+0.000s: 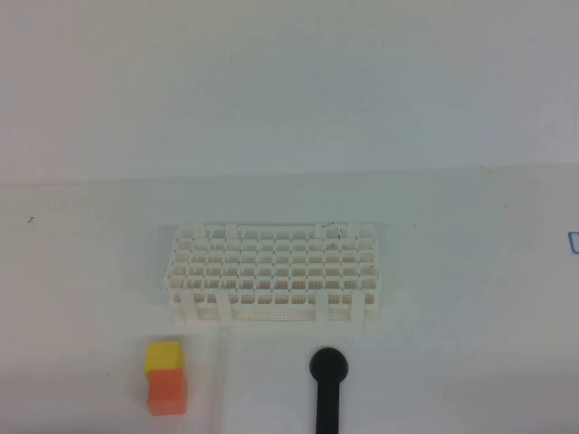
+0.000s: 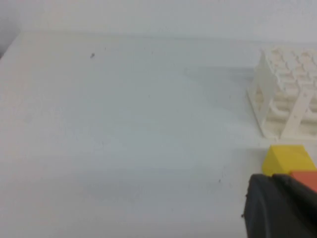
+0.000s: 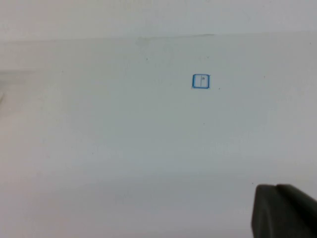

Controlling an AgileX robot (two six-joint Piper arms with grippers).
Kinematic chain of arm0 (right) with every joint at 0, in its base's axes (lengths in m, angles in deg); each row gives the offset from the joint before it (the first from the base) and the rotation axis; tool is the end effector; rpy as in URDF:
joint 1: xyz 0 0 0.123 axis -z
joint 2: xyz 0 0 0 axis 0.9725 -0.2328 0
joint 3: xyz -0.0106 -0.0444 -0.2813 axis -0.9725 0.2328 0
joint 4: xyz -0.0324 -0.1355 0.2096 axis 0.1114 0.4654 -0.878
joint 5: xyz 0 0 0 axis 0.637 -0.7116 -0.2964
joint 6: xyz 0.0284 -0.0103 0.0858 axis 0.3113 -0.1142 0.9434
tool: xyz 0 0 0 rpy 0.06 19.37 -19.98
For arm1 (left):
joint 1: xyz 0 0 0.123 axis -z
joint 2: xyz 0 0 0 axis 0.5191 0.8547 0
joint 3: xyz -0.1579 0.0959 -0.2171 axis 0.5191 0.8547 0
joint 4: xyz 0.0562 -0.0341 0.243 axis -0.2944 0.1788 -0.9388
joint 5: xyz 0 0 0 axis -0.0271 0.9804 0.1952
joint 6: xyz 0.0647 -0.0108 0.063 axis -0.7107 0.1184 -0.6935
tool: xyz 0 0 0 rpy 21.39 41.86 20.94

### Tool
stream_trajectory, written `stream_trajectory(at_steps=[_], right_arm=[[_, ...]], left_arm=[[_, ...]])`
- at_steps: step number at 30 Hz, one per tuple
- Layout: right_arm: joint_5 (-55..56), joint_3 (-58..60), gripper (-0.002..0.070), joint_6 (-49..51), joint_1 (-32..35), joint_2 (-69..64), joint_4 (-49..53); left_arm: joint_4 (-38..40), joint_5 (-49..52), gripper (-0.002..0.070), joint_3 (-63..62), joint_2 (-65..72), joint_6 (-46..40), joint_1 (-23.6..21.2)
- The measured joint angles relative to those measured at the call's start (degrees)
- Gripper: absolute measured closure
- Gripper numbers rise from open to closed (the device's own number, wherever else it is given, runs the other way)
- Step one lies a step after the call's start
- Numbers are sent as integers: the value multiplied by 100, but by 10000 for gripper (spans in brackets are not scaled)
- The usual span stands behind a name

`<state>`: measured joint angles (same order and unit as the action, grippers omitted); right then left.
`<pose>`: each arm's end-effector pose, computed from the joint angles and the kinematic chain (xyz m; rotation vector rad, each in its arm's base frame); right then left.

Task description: Place the test tubes

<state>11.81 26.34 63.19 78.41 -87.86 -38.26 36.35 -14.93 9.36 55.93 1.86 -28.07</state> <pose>0.0529 -0.0018 0.1742 0.0303 1.8487 -0.0228 0.0547 -0.0037 0.1825 0.0954 1.7197 -0.0118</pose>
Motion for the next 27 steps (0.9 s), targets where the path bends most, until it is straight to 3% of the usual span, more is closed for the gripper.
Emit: stream_trajectory(at_steps=[4,7,14,22,27], right_arm=[[95,0,678,0,0,0,0],[427,32,678,0,0,0,0],[1932,35,678,0,0,0,0],[3539,35,678,0,0,0,0],[3915,35,678,0,0,0,0]], left_arm=[[57,-861,676,0,0,85,0],[540,-1325,676,0,0,609,0],[745,-2144,676,0,0,810,0],[737,-2262,676,0,0,810,0],[785,-2423,676,0,0,845,0]])
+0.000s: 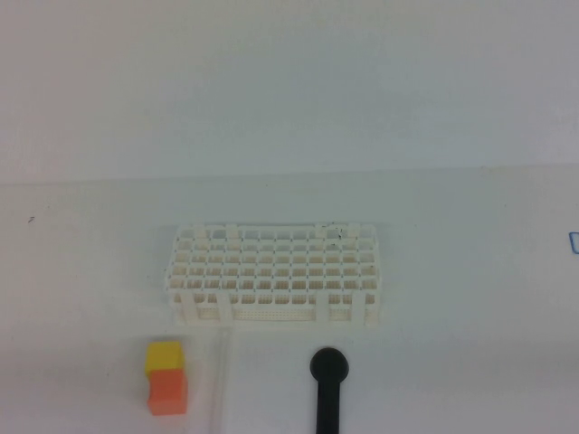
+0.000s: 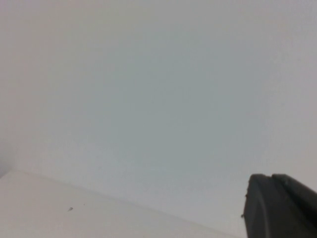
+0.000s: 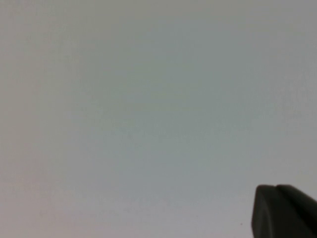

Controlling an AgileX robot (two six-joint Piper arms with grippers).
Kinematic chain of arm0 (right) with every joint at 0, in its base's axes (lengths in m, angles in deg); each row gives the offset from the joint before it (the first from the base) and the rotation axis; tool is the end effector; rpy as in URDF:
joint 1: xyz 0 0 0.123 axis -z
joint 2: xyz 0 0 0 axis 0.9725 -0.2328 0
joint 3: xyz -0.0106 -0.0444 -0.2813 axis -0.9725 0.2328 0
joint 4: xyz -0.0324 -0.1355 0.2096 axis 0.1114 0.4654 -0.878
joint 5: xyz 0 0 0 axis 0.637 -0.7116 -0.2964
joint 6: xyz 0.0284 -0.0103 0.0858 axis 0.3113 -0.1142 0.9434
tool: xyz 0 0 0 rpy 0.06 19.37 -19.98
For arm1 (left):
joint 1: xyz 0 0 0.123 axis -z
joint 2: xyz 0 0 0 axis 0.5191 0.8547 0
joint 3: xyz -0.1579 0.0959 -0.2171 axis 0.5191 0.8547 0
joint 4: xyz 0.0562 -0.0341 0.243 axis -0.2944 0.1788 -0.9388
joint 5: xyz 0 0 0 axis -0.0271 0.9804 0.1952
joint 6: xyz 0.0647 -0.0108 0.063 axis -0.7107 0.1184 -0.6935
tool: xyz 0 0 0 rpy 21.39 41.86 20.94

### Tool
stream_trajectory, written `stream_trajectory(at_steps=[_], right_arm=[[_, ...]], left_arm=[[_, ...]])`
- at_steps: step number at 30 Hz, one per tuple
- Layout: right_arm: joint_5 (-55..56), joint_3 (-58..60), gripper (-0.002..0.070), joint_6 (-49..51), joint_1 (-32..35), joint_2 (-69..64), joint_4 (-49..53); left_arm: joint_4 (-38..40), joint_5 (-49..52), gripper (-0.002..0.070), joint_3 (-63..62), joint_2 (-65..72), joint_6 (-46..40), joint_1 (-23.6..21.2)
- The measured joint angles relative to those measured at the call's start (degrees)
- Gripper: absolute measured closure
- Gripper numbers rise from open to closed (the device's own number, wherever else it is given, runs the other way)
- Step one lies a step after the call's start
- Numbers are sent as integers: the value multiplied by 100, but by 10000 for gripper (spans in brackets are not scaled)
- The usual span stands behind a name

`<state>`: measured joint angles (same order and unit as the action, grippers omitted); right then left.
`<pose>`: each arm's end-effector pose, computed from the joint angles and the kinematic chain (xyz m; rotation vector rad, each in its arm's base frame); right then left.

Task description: Place the test tubes

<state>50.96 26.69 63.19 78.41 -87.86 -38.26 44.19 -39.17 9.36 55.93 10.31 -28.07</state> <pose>0.0496 -0.0017 0.2330 0.0192 1.1716 -0.0289 0.0526 -0.0001 0.2203 -0.1430 1.2976 -0.2264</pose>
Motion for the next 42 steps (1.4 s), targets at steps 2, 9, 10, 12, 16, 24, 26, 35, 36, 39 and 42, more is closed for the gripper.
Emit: stream_trajectory(at_steps=[2,9,10,12,16,24,26,35,36,39,42], right_arm=[[26,0,678,0,0,0,0],[-803,-346,678,109,0,0,0],[-1044,-560,678,135,0,0,0],[-1438,-982,678,135,0,0,0],[-2510,-2035,678,120,0,-115,71],[-4540,-3534,678,0,0,-1052,82],[-5180,-3679,678,-214,0,-1357,33],[-7551,-4072,678,-1631,-388,-2479,-408],[-7615,-4095,678,-1632,-400,-2513,-528],[-7626,-4108,678,-1620,-412,-2573,-850],[-7605,-4108,678,-1102,-416,-2611,-963]], left_arm=[[0,-94,676,0,0,42,0],[393,719,676,-859,0,15,0],[340,1098,676,-1111,23,-101,0],[84,1992,676,-1602,162,-389,0],[-203,3873,676,-2661,676,-682,0],[962,4166,676,-2752,1332,-333,11],[1246,5084,675,-2751,1716,-1120,11],[2367,5805,675,-3194,3686,-1838,11],[2594,5835,675,-3250,3953,-1986,11],[3017,5975,675,-3433,4719,-2295,22],[2871,5895,675,-3565,5547,-2352,252]])
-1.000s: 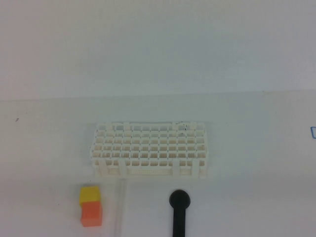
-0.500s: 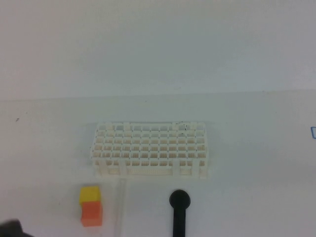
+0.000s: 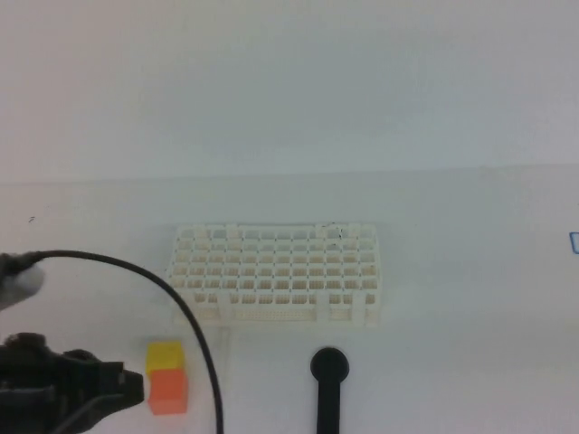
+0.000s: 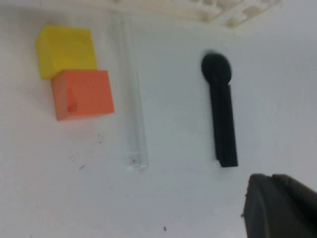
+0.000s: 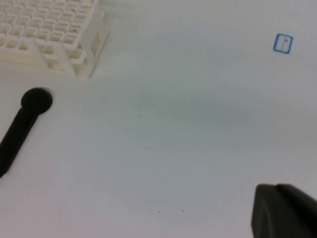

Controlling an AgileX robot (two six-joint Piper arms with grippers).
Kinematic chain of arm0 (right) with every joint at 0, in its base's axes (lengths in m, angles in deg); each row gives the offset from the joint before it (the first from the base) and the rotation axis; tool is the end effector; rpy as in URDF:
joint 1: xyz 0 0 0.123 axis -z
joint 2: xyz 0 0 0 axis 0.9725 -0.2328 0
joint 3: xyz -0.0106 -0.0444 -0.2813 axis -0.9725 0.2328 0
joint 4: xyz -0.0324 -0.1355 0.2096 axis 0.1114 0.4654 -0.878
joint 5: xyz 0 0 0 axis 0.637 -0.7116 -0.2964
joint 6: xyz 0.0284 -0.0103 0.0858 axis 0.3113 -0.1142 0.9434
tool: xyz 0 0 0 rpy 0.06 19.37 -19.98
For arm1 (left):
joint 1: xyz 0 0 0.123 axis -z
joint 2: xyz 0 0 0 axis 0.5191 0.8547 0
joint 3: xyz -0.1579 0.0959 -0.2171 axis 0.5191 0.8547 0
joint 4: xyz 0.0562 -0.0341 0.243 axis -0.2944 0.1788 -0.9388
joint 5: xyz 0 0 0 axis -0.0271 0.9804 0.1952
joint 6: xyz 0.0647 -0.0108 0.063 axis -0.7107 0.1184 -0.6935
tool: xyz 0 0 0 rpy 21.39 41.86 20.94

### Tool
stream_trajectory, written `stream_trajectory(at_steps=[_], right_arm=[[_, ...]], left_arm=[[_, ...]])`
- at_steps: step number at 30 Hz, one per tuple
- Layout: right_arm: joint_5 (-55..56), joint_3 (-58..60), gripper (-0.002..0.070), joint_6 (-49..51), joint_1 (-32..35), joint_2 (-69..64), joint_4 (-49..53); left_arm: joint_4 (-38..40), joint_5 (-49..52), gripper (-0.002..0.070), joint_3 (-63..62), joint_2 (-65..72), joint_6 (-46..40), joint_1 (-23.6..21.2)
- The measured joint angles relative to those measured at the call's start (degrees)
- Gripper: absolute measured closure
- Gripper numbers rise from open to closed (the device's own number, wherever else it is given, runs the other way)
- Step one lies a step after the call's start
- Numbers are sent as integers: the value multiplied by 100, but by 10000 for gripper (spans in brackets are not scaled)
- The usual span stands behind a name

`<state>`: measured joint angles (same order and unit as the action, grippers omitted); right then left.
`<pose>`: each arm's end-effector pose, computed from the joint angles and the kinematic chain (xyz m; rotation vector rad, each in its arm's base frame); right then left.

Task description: Place the test tubes

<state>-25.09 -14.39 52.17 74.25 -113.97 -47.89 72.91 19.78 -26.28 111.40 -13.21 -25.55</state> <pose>0.0619 0.0152 0.3261 -0.2330 2.2142 0.1240 0.1528 -0.0575 0.2623 0.1301 2.5321 -0.7071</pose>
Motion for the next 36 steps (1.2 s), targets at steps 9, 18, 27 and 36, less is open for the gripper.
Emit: stream_trajectory(at_steps=[9,18,27,36], right_arm=[[-35,0,678,228,0,-175,0],[-314,0,678,255,0,-175,0],[-488,0,657,267,0,-175,-50],[-488,0,638,267,0,-175,-106]], left_arm=[[-1998,-1165,675,-224,1385,2455,2296],[-3480,-1604,454,-440,1542,4167,3549],[-3554,-1268,267,-815,2430,4379,3523],[-4251,-1284,267,-983,3222,5082,3523]])
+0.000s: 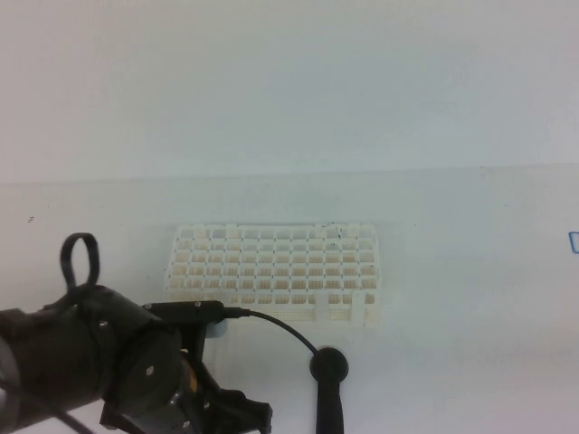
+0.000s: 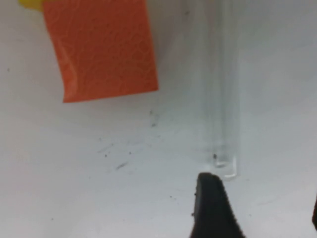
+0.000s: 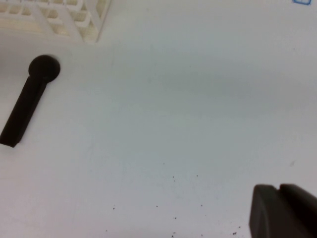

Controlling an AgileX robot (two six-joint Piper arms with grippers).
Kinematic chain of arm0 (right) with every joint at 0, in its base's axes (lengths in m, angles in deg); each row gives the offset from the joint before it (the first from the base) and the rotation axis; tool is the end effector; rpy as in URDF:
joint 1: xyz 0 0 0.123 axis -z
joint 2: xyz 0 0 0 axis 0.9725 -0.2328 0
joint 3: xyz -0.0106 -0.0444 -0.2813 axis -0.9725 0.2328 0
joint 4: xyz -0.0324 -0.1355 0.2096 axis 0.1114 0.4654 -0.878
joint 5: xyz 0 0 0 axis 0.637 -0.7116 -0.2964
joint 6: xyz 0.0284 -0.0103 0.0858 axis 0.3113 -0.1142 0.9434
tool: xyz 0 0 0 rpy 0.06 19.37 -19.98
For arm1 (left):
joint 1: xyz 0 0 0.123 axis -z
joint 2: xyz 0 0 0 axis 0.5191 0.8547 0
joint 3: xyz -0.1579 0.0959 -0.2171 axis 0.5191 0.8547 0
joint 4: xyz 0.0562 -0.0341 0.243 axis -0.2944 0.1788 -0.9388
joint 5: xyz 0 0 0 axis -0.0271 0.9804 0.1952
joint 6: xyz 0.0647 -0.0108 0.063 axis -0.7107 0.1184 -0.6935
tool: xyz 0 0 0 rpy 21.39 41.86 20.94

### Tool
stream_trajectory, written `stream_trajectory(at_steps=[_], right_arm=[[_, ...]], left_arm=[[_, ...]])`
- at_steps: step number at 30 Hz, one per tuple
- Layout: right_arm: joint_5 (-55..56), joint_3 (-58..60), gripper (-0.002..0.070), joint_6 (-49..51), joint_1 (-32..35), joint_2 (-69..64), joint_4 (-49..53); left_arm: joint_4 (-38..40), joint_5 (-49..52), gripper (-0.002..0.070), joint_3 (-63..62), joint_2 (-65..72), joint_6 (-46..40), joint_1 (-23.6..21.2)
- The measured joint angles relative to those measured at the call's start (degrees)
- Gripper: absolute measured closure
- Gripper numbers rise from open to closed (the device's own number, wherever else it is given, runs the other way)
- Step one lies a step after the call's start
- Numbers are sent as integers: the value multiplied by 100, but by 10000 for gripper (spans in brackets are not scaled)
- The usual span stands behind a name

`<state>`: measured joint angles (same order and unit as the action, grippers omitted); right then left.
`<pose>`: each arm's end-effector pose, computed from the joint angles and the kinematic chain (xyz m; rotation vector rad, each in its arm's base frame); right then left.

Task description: Place the test tubes

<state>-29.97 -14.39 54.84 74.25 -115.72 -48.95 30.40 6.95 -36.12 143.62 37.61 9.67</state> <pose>0.0626 0.0174 0.3187 -0.1949 2.3322 0.1842 0.1980 -0.1668 0.1848 0.3183 2.8450 -0.1970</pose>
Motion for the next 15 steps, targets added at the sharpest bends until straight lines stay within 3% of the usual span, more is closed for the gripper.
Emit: stream_trajectory(at_steps=[15], right_arm=[[0,0,637,0,0,0,-47]], left_arm=[[355,-131,301,-24,623,-292,-628]])
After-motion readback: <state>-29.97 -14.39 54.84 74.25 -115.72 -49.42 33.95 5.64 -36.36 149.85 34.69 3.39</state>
